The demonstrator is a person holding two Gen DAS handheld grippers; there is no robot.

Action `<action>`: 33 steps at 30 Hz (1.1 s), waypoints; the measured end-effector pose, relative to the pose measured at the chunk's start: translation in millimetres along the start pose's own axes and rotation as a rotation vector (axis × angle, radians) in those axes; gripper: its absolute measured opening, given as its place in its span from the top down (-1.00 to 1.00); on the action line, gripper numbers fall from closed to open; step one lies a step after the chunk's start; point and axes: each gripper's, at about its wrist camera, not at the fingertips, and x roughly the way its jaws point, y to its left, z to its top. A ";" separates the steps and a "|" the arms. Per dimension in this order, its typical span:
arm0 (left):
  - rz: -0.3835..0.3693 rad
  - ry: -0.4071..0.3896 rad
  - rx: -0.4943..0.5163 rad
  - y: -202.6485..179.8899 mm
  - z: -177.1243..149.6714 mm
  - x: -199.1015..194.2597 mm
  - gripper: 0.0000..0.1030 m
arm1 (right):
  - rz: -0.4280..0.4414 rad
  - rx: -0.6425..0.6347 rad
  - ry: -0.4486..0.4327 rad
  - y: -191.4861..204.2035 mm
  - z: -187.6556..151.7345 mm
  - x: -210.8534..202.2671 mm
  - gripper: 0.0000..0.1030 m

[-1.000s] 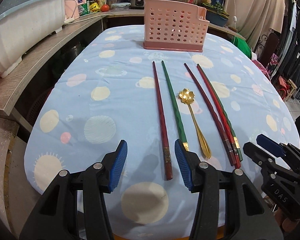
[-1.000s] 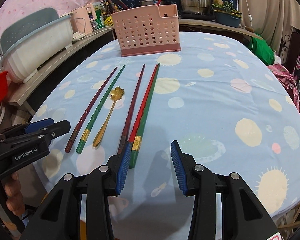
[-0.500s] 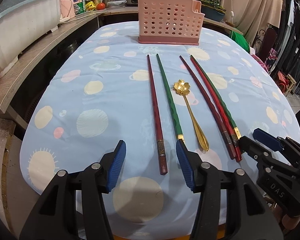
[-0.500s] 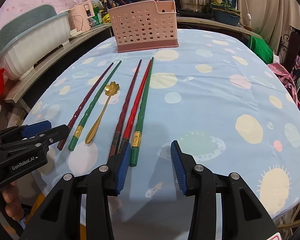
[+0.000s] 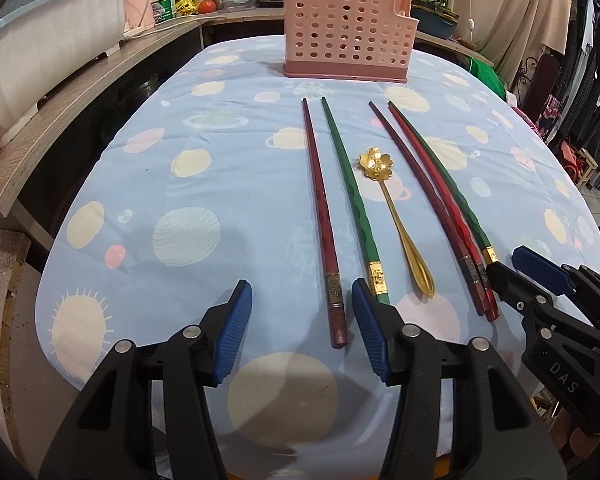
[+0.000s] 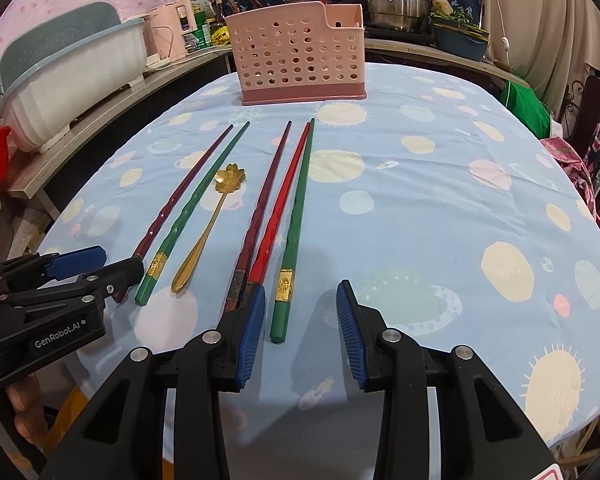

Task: Organize utensils
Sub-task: 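Move both tools back over the remaining utensils on the table, then grasp a dark red chopstick with the left tool while the right tool grasps a green chopstick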

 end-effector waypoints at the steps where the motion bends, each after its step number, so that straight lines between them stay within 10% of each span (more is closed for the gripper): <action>1: 0.001 -0.001 -0.001 0.1 0.4 0.0 0.05 | -0.001 -0.003 -0.002 0.6 0.0 0.5 0.37; 11: -0.030 -0.008 -0.002 3.7 1.3 -0.5 0.84 | -0.004 0.000 -0.010 -2.7 0.7 1.4 0.85; 33: -0.110 -0.098 -0.111 26.7 44.3 -58.8 0.86 | 0.010 0.079 -0.186 -36.6 54.1 -67.3 0.86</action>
